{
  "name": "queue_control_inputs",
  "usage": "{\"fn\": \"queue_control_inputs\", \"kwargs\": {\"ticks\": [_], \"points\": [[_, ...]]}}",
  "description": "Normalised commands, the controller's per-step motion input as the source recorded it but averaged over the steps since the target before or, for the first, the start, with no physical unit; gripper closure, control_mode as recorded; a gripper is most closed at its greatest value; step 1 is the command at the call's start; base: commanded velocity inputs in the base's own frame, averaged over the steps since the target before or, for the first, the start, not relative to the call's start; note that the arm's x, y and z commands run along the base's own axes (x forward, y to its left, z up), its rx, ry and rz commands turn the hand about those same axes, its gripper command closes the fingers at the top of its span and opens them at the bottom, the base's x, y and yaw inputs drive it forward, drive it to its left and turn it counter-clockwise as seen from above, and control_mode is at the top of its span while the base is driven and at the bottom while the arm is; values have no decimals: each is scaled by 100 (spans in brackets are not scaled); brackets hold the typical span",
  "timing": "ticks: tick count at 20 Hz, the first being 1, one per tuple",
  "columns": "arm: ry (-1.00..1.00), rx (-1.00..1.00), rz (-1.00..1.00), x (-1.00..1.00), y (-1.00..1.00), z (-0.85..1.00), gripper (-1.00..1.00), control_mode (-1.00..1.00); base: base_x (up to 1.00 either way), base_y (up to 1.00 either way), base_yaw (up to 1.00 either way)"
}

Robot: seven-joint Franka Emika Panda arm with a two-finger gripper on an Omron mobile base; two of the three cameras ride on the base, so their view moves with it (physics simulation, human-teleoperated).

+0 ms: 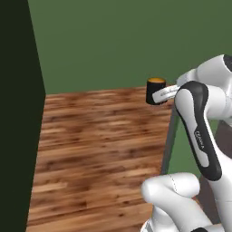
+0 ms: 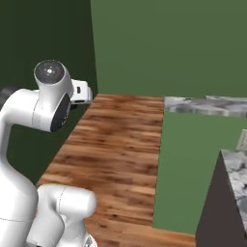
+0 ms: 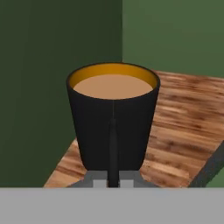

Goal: Pick the cup of tea, navigate to the dining table, and place it on the saucer.

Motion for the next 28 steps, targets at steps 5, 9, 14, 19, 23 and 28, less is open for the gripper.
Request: {"fn": "queue_control_inputs", "kwargs": {"ticks": [5,9,14,19,23,28], "points": [[0,0,0,0,0,0,100,100,100,100,-27],[0,0,0,0,0,0,100,100,100,100,-46],[0,0,0,0,0,0,100,100,100,100,-51],[0,0,0,0,0,0,100,100,100,100,-51],[0,0,0,0,0,0,100,100,100,100,-50],[0,0,0,0,0,0,100,100,100,100,-48]]}}
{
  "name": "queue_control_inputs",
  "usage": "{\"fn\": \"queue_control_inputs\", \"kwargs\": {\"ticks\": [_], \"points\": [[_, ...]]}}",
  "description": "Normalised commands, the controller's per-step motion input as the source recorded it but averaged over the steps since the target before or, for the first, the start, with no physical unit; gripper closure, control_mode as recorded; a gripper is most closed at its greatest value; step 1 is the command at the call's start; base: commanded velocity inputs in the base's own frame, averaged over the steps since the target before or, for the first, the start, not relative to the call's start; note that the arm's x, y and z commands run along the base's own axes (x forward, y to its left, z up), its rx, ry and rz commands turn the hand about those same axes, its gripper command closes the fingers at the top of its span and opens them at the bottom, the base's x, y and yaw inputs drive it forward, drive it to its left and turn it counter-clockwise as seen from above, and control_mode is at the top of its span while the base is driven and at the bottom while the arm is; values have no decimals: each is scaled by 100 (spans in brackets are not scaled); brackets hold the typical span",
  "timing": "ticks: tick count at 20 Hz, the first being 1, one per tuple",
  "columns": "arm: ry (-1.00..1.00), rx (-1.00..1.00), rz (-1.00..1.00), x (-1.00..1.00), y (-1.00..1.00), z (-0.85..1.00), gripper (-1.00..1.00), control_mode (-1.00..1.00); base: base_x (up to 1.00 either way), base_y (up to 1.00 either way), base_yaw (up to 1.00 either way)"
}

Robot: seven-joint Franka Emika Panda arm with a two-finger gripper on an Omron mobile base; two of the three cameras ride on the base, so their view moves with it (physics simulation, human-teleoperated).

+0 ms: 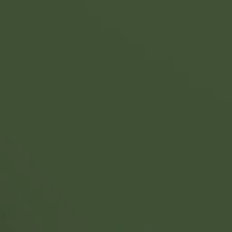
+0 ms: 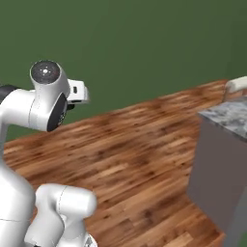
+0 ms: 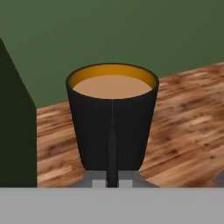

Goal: Pick the cup of tea, navigate to the dining table, and place it on the saucer.

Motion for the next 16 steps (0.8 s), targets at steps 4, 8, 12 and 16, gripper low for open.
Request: {"fn": "queue_control_inputs", "kwargs": {"ticks": [4,8,12,16], "points": [[0,0,0,0,0,0,100,100,100,100,-49],[0,0,0,0,0,0,100,100,100,98,-49],[0,0,0,0,0,0,100,100,100,97,-49],[0,0,0,0,0,0,100,100,100,94,-48]]}}
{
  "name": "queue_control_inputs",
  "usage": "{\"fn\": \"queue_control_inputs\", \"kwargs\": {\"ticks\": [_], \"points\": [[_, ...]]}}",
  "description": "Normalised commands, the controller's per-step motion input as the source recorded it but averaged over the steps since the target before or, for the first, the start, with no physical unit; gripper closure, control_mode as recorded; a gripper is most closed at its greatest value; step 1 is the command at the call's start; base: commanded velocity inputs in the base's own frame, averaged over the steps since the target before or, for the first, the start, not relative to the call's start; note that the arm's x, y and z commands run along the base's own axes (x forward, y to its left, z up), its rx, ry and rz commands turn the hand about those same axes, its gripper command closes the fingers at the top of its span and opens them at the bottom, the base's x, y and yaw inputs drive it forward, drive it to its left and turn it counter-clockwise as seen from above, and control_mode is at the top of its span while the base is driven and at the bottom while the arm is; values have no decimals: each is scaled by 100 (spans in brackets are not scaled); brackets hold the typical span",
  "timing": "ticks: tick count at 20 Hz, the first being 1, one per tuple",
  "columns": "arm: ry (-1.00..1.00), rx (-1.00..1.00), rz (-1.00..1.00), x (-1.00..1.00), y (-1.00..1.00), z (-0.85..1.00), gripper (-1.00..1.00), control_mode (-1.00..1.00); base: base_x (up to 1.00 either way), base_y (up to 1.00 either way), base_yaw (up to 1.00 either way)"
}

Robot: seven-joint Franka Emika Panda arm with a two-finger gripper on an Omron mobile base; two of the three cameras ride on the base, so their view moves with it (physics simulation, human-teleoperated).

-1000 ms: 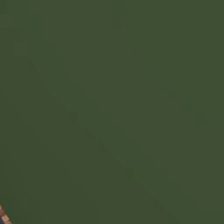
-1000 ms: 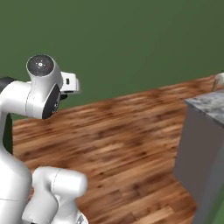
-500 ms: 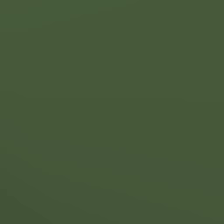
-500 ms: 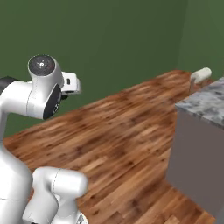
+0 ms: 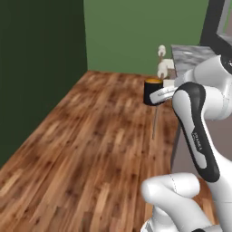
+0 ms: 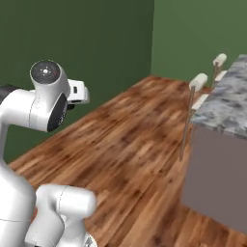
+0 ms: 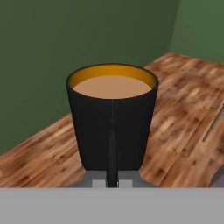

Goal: Pick the cup of tea, navigate to the dining table, and place it on the saucer.

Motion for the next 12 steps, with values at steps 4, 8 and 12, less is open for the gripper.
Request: {"fn": "queue_control_inputs", "kwargs": {"ticks": [4,8,12], "points": [[0,0,0,0,0,0,100,100,100,93,-46],[0,0,0,0,0,0,100,100,100,93,-44],[0,0,0,0,0,0,100,100,100,94,-43]]}}
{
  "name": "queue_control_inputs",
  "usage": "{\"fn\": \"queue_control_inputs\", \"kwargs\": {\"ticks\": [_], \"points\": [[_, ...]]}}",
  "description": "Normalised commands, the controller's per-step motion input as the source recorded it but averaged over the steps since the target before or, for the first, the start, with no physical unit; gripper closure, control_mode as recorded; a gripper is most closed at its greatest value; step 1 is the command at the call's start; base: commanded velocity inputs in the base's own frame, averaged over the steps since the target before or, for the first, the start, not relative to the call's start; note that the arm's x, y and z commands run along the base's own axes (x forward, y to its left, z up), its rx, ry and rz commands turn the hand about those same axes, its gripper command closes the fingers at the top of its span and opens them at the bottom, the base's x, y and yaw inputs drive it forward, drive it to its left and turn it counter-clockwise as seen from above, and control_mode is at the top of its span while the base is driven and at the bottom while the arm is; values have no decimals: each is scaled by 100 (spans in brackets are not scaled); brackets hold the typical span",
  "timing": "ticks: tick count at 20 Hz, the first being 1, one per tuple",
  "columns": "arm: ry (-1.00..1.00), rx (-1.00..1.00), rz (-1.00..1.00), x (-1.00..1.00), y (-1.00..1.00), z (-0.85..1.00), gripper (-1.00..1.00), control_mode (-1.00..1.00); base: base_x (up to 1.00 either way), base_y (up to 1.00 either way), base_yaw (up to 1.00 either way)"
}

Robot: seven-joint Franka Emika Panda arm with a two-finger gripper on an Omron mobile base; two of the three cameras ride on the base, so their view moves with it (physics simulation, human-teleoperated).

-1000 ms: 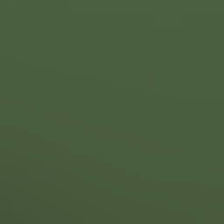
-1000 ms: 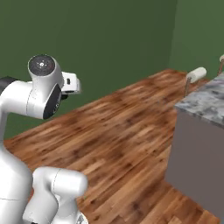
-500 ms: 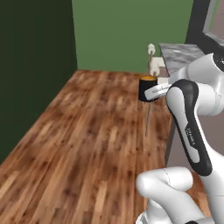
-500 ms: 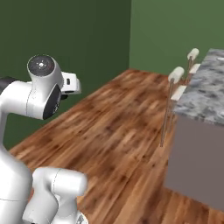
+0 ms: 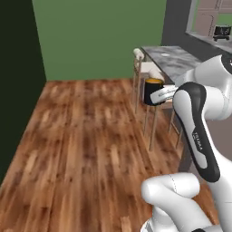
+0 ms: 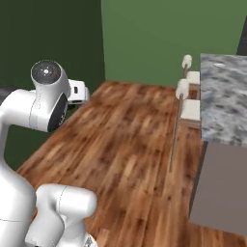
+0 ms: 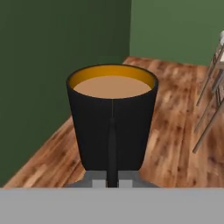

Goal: Pick the cup of tea, navigate to the dining table, and place it on the saucer.

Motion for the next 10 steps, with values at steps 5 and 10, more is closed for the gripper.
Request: {"fn": "queue_control_inputs", "kwargs": {"ticks": [5,10], "points": [[0,0,0,0,0,0,100,100,100,95,-42],[0,0,0,0,0,0,100,100,100,95,-42]]}}
